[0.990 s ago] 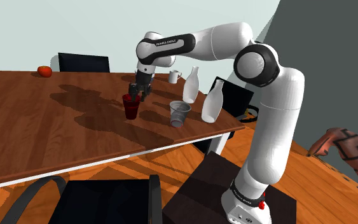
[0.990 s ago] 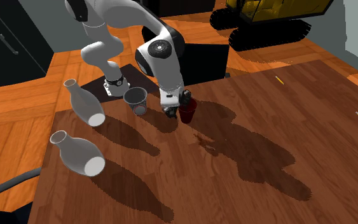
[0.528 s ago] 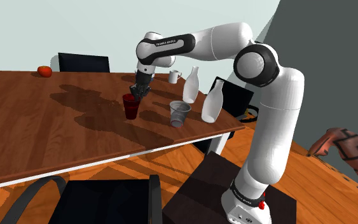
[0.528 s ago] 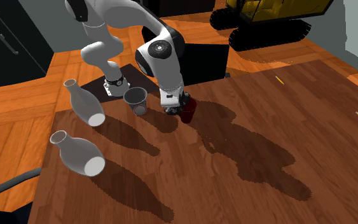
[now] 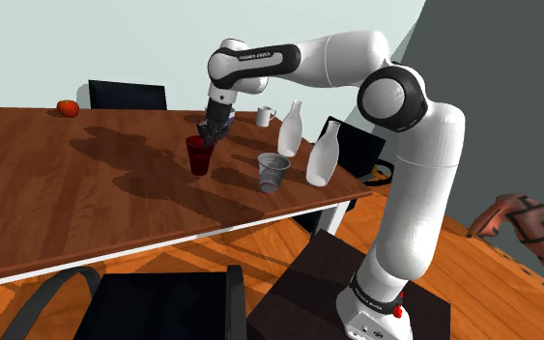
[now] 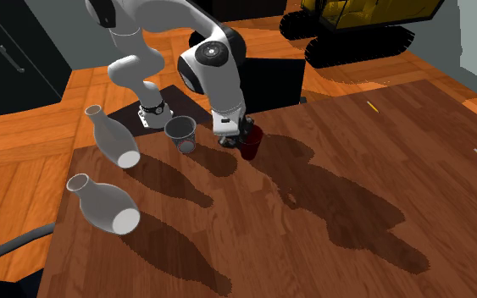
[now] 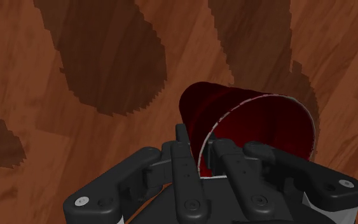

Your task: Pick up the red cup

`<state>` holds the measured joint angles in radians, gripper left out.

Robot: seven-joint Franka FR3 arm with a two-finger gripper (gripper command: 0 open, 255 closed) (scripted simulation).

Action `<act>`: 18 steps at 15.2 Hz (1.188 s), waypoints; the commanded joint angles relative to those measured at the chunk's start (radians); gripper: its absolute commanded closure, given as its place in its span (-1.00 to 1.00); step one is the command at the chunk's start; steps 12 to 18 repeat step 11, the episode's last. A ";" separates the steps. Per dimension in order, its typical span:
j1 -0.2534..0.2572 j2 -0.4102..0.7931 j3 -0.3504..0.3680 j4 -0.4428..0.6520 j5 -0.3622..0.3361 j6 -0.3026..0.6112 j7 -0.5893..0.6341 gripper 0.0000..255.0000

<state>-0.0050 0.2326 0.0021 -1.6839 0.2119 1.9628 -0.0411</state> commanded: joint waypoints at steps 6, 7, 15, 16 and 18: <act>-0.002 -0.011 -0.002 0.081 -0.006 -0.091 0.017 1.00; -0.002 -0.012 -0.002 0.094 -0.007 -0.104 0.019 1.00; -0.003 -0.012 -0.002 0.121 -0.009 -0.132 0.024 1.00; -0.003 -0.012 -0.002 0.121 -0.009 -0.132 0.024 1.00; -0.003 -0.012 -0.002 0.121 -0.009 -0.132 0.024 1.00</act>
